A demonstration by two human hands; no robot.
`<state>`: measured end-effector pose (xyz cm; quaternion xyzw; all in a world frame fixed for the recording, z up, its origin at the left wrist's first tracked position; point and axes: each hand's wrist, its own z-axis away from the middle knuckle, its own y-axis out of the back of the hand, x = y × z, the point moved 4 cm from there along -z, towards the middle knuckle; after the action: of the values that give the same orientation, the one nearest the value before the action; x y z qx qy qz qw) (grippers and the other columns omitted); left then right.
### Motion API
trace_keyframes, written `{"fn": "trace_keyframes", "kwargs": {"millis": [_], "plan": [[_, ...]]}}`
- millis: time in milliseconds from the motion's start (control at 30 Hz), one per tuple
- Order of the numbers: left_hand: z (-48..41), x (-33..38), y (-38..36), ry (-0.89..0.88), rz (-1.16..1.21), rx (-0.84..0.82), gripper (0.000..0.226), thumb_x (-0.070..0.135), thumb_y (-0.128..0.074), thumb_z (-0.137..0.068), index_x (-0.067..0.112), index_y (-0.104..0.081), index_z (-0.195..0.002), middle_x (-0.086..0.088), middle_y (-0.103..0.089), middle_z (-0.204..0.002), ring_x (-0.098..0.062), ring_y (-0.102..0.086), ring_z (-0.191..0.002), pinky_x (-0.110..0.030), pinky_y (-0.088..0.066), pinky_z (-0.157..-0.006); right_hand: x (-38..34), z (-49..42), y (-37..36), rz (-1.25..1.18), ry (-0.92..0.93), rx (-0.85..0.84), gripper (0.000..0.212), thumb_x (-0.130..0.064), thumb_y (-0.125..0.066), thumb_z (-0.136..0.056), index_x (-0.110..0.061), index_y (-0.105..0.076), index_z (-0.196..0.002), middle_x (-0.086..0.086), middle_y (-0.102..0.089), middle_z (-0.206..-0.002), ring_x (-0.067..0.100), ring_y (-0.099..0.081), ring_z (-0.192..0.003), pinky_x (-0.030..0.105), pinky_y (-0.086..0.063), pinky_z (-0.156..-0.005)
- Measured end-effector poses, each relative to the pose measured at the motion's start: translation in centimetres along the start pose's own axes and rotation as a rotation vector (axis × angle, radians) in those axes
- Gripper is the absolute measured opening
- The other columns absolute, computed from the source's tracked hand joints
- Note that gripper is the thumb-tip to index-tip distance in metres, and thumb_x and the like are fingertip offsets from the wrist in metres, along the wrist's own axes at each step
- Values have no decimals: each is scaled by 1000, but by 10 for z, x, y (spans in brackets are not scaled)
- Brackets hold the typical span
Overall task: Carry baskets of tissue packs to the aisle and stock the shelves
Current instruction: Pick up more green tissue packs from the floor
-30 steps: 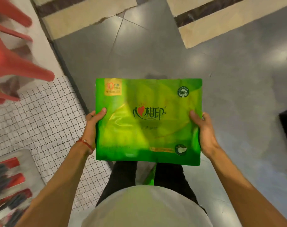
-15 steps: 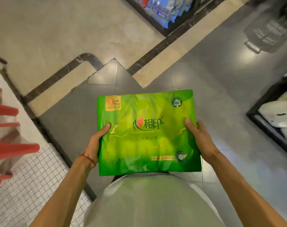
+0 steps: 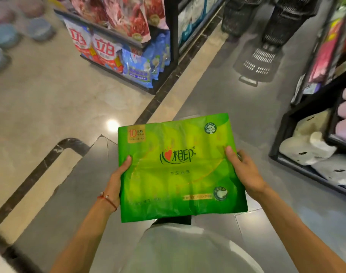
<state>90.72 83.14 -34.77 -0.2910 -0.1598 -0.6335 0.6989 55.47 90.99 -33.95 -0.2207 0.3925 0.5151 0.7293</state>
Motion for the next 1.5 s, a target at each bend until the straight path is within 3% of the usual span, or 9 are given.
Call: {"fn": "trace_keyframes", "kwargs": {"millis": [233, 400, 600, 667, 767, 833, 967, 1167, 1500], "plan": [[-92, 103, -102, 37, -12, -84, 37, 40, -51, -99, 16, -65, -124, -11, -78, -103, -31, -77, -83, -41, -62, -60, -93, -96, 39, -88, 9, 48, 68, -62, -80, -78, -15, -62, -124, 10, -76, -116, 19, -79, -91, 27, -63, -69], [-150, 173, -168, 56, -39, -130, 48, 42, -56, -96, 14, -62, -135, -17, -72, -123, -39, -72, -103, -52, -62, -74, -142, -168, 70, -127, 10, 68, 121, -74, -96, -36, -18, -57, -135, 6, -74, -123, 24, -79, -98, 32, -64, -72], [-227, 245, -259, 27, -65, -127, 49, 40, -54, -99, 14, -59, -139, -18, -68, -130, -41, -68, -112, -56, -61, -81, -206, -274, 111, -168, 31, 84, 102, -69, -91, -46, -22, -61, -131, 2, -78, -116, 22, -79, -96, 34, -63, -73], [-250, 269, -297, 34, -51, -126, 41, 38, -49, -103, 13, -63, -132, -17, -72, -121, -38, -73, -102, -53, -62, -77, -234, -315, 128, -176, 34, 72, 96, -72, -93, -49, -24, -62, -126, 1, -78, -114, 21, -79, -95, 35, -62, -75], [-279, 307, -358, 17, -18, -114, 34, 34, -46, -105, 13, -66, -123, -14, -77, -109, -33, -77, -88, -46, -64, -65, -280, -377, 157, -226, 37, 19, 62, -53, -84, -73, -24, -62, -123, 4, -77, -115, 18, -79, -88, 31, -62, -69], [-297, 331, -398, 5, -9, -108, 34, 34, -47, -104, 13, -66, -123, -14, -76, -111, -33, -77, -89, -45, -64, -66, -311, -418, 179, -211, 20, -1, 69, -55, -85, -71, -24, -61, -127, 2, -76, -115, 19, -79, -89, 32, -63, -70], [-334, 374, -468, -56, 36, -74, 35, 33, -47, -104, 14, -67, -125, -14, -73, -120, -32, -75, -99, -45, -64, -73, -376, -492, 218, -203, 36, -5, 107, -74, -95, -37, -19, -65, -124, 5, -80, -110, 28, -79, -96, 42, -63, -80], [-408, 433, -548, -73, 115, -38, 38, 34, -48, -103, 13, -65, -131, -16, -71, -125, -37, -71, -107, -56, -59, -85, -468, -593, 258, -200, 72, -47, 60, -47, -85, -73, -20, -65, -123, 5, -79, -113, 25, -78, -96, 40, -61, -81], [-547, 564, -677, -149, 218, -16, 38, 36, -55, -98, 15, -71, -126, -18, -69, -128, -39, -68, -113, -59, -56, -92, -627, -796, 295, -140, 132, -73, 78, -51, -97, -63, -18, -66, -127, 3, -80, -113, 25, -79, -98, 38, -64, -78]]}}
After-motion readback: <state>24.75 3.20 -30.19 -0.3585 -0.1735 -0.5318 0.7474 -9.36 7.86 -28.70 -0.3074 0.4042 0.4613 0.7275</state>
